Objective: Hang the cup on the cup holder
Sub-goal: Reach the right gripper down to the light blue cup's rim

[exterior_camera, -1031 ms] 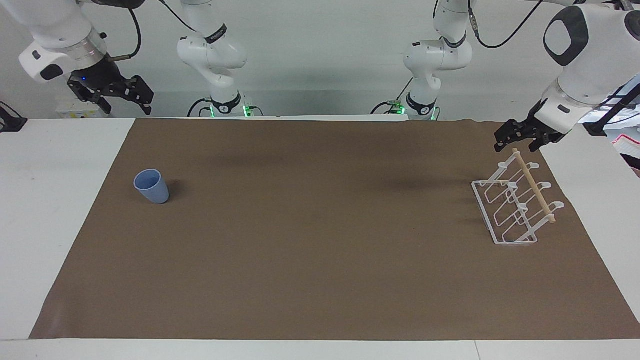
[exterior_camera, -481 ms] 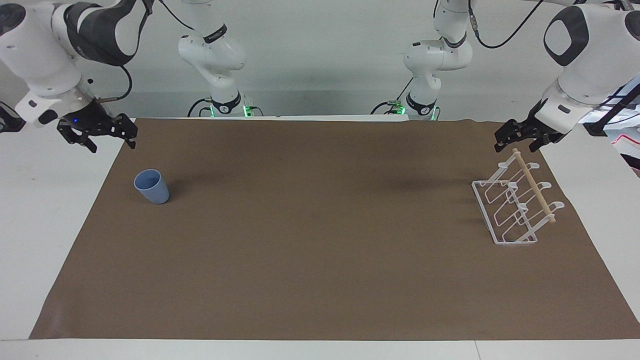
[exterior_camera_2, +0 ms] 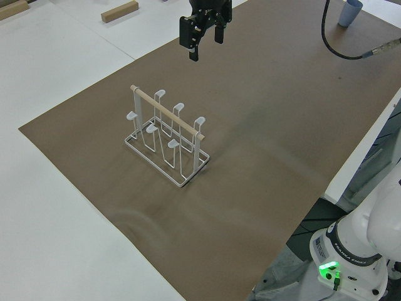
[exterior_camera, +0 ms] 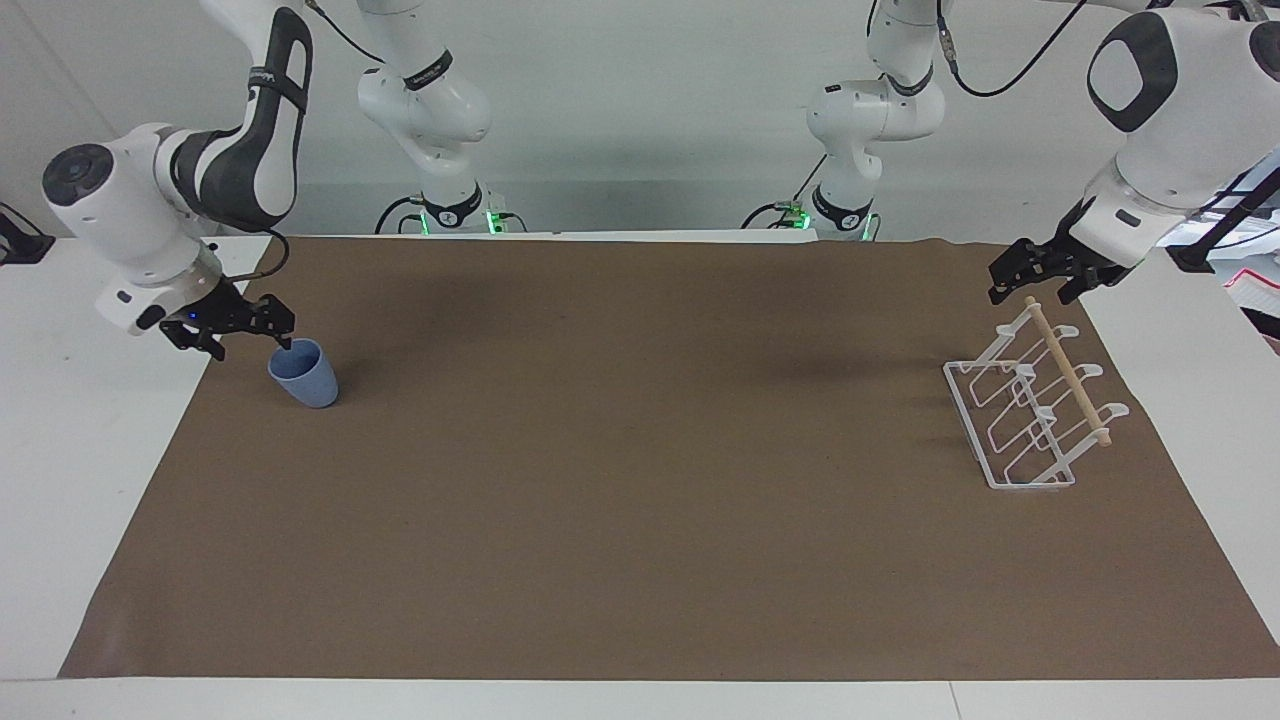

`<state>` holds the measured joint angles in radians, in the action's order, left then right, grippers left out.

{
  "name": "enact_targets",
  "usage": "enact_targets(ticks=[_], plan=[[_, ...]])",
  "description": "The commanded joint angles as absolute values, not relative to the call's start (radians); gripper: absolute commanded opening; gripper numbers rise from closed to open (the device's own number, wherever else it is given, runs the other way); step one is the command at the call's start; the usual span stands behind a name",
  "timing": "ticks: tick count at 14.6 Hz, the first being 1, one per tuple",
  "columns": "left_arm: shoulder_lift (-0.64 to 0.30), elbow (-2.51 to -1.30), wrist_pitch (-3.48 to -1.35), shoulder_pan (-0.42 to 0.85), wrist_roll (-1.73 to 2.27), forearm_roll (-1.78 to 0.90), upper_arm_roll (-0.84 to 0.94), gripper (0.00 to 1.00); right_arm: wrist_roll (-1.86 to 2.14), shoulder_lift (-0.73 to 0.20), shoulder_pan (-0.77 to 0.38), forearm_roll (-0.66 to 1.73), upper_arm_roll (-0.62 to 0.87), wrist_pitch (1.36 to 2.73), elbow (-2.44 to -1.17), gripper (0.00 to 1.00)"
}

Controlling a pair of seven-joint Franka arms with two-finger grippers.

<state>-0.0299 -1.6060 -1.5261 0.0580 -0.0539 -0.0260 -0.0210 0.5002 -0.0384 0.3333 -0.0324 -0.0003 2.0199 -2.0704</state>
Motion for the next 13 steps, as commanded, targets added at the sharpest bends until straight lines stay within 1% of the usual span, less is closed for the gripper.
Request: enact_targets(ticks=[1, 4, 6, 7, 8, 9, 10, 11, 12, 13], plan=[[0.000, -1.638, -1.528, 0.057, -0.046, -0.032, -0.023, 1.00, 0.529, -0.028, 0.348, -0.017, 0.008, 2.091, -2.132, 1.00], [0.000, -1.638, -1.528, 0.057, -0.046, -0.032, -0.023, 1.00, 0.538, -0.040, 0.350, -0.017, 0.008, 2.167, -2.195, 1.00], [0.000, -1.638, -1.528, 0.057, -0.046, -0.032, -0.023, 1.00, 0.543, -0.058, 0.350, -0.017, 0.008, 2.206, -2.213, 0.93], [0.000, -1.638, -1.528, 0.057, -0.046, -0.032, -0.023, 1.00, 0.560, -0.063, 0.350, -0.017, 0.008, 2.210, -2.214, 0.82], [0.000, -1.638, -1.528, 0.057, -0.046, -0.032, -0.023, 1.00, 0.601, -0.064, 0.350, -0.017, 0.008, 2.207, -2.210, 0.62], [0.000, -1.638, -1.528, 0.057, -0.046, -0.032, -0.023, 1.00, 0.629, -0.064, 0.350, -0.017, 0.008, 2.207, -2.212, 0.45], [0.000, -1.638, -1.528, 0.057, -0.046, -0.032, -0.023, 1.00, 0.630, -0.064, 0.350, -0.017, 0.006, 2.203, -2.209, 0.23], [0.000, -1.638, -1.528, 0.057, -0.046, -0.032, -0.023, 1.00, 0.626, -0.064, 0.348, -0.017, 0.008, 2.197, -2.207, 0.06], [0.000, -1.638, -1.528, 0.057, -0.046, -0.032, -0.023, 1.00, 0.627, -0.064, 0.348, -0.017, 0.008, 2.194, -2.201, 0.00], [0.000, -1.638, -1.528, 0.057, -0.046, -0.032, -0.023, 1.00, 0.627, -0.066, 0.345, -0.017, 0.008, 2.180, -2.192, 0.00]])
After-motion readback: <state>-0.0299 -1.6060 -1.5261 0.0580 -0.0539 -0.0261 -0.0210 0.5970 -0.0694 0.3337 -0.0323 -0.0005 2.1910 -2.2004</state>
